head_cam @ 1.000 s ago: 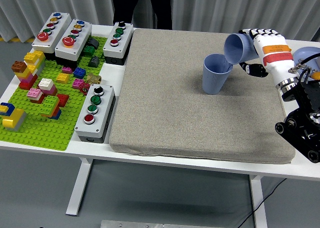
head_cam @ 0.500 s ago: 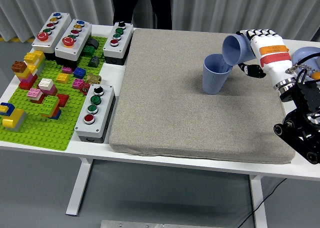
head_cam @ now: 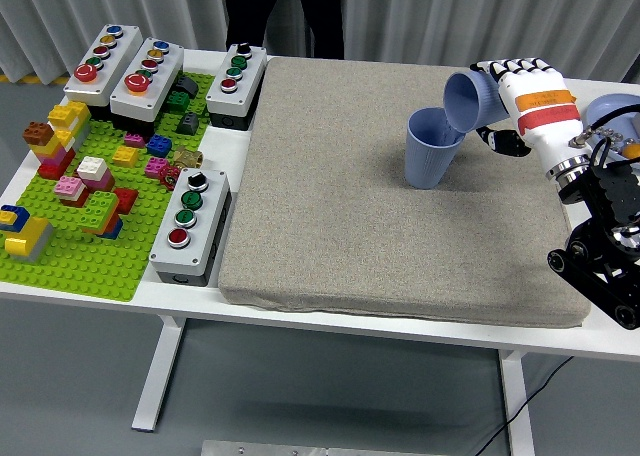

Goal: Pick cup pour cup place

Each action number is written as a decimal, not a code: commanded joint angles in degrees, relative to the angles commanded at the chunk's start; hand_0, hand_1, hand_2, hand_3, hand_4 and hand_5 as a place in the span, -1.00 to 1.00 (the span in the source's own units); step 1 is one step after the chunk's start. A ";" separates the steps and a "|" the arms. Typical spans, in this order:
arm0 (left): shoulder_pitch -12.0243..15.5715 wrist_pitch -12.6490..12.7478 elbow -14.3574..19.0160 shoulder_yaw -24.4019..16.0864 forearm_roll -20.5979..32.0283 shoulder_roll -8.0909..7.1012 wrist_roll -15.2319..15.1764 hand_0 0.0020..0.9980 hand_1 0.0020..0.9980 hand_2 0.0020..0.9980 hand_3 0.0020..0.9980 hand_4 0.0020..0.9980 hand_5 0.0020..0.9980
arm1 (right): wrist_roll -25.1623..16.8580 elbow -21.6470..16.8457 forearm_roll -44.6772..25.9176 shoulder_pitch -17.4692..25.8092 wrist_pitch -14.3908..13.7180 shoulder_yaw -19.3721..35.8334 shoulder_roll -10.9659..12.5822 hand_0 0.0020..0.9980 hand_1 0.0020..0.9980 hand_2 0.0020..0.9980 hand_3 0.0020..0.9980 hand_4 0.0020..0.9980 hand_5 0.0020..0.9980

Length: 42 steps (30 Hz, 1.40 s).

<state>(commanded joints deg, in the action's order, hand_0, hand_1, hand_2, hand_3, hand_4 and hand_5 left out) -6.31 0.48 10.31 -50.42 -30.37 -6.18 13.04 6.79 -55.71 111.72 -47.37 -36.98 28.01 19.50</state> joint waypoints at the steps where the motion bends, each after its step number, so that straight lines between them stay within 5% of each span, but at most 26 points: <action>1: -0.01 0.00 0.00 0.03 0.03 0.00 0.00 0.52 0.62 0.70 0.53 0.03 0.88 | 0.01 0.02 -0.01 -0.01 0.00 0.00 0.01 0.63 0.26 0.07 0.12 0.30 -0.80; 42: -0.16 -0.02 0.00 -0.19 -0.02 0.07 0.15 0.52 0.62 0.70 0.53 0.03 0.88 | 2.18 -0.75 0.82 -0.36 0.00 -0.40 -0.04 0.65 0.27 0.07 0.11 0.28 -0.89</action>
<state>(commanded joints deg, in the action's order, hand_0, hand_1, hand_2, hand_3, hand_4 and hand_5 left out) -6.47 0.46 10.31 -50.62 -30.39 -6.11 13.19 8.98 -56.45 112.54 -47.73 -36.98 27.61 19.46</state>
